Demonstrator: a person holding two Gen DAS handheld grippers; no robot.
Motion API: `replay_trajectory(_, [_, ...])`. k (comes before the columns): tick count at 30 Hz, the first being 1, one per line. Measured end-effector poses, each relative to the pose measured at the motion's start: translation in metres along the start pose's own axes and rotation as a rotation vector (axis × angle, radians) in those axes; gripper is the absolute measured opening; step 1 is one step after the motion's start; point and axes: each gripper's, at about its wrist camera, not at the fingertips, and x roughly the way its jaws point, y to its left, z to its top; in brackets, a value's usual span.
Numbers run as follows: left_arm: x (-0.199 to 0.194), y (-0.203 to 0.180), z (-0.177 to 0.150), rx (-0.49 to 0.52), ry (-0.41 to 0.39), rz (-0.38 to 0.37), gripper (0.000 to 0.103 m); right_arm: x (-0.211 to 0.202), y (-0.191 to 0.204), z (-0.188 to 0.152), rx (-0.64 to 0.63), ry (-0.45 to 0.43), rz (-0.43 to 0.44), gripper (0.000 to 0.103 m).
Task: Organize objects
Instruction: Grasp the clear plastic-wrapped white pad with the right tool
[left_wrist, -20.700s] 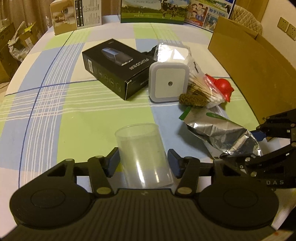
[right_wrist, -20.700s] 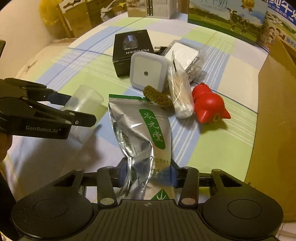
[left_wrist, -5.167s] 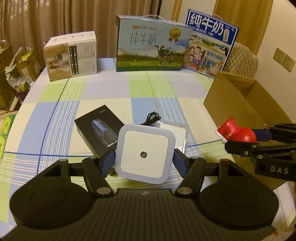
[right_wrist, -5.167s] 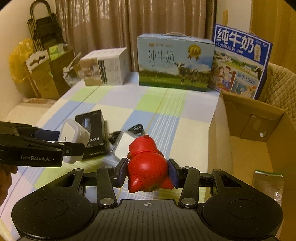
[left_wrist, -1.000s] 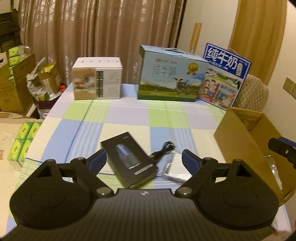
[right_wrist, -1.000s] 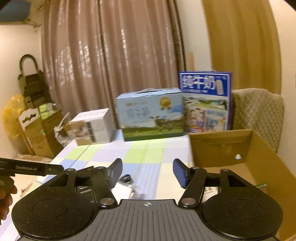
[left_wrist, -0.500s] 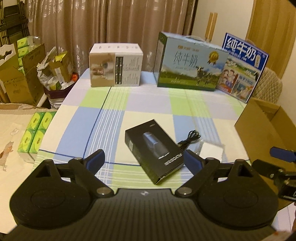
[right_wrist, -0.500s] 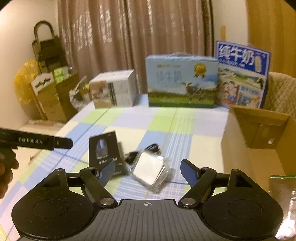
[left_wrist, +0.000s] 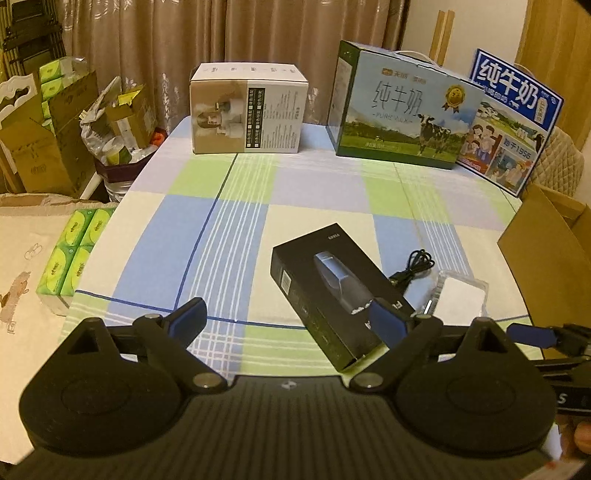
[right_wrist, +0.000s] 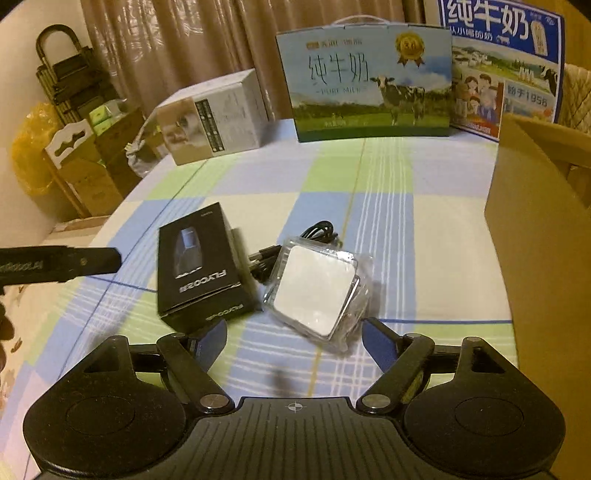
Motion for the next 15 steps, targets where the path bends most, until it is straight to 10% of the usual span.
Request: replay_trajectory(15, [0.022, -0.003, 0.003, -0.031, 0.031, -0.029, 0.092, 0.059, -0.014, 0.016, 0.092, 0.041, -0.045, 0.077])
